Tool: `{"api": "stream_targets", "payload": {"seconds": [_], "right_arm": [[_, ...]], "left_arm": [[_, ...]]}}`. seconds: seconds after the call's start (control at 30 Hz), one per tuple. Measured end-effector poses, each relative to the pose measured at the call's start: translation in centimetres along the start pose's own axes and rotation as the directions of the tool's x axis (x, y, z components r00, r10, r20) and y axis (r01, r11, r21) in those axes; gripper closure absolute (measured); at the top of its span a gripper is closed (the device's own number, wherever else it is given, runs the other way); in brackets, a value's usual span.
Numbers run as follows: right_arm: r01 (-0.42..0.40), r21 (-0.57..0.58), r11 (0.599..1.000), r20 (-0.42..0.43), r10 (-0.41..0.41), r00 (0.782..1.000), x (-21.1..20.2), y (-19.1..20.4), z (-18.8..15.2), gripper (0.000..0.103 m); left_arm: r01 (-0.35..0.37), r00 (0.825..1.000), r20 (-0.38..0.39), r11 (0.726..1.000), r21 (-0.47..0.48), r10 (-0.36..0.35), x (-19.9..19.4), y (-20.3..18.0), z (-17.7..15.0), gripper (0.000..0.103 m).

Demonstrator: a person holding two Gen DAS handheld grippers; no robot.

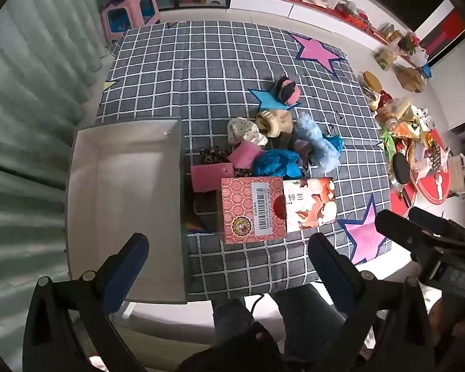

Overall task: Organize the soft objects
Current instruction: 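Move both tools toward the pile of soft items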

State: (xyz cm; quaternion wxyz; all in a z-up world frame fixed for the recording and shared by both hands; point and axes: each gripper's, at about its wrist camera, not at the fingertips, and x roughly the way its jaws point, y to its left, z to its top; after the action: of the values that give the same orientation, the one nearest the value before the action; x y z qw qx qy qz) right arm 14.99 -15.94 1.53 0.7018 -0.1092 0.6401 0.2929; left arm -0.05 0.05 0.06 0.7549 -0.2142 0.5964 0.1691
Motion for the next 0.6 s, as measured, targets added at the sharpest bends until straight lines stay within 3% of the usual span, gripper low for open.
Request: {"api": "stream_targets", "payload": {"seconds": [0.6], "right_arm": [[0.007, -0.016, 1.0, 0.0, -0.007, 1.0, -0.2, 1.3, -0.5, 0.001]], "left_arm": [[-0.008, 1.0, 0.01, 1.0, -0.005, 0.008, -1.0, 0.7, -0.4, 0.0]]}}
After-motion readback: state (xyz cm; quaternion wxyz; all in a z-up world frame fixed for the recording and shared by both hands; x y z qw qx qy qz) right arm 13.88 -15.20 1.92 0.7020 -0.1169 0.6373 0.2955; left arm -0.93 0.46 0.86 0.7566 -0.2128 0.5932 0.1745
